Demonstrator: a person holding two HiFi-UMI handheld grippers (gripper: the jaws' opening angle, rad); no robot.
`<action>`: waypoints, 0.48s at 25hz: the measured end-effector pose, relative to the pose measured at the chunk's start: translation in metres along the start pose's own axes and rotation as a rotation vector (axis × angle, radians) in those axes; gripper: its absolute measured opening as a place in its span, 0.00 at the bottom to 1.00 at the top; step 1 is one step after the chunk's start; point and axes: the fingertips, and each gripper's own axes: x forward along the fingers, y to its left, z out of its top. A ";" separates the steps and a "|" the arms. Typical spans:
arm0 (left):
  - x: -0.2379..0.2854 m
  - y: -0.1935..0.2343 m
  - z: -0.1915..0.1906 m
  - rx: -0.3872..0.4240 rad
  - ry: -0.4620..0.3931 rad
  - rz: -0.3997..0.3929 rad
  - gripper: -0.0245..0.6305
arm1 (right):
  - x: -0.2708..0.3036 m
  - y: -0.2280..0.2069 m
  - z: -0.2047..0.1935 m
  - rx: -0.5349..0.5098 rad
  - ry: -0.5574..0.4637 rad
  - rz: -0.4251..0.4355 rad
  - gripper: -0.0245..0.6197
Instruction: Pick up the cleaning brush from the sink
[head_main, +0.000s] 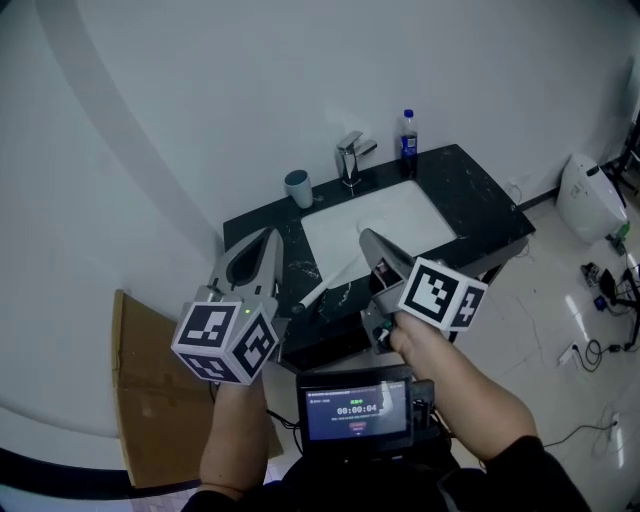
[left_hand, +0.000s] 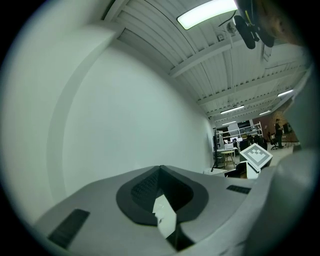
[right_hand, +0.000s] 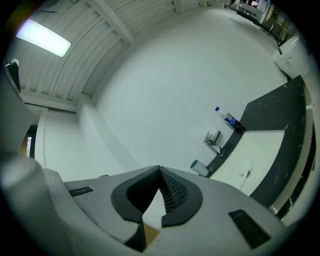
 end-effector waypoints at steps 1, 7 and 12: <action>0.008 0.005 0.001 0.003 0.000 -0.009 0.04 | 0.010 -0.003 0.002 0.006 -0.001 0.001 0.04; 0.046 0.053 0.001 0.002 0.012 -0.027 0.04 | 0.071 -0.016 0.000 0.021 0.033 -0.004 0.04; 0.064 0.102 -0.015 0.006 0.042 -0.106 0.04 | 0.112 -0.028 -0.017 -0.004 0.022 -0.100 0.04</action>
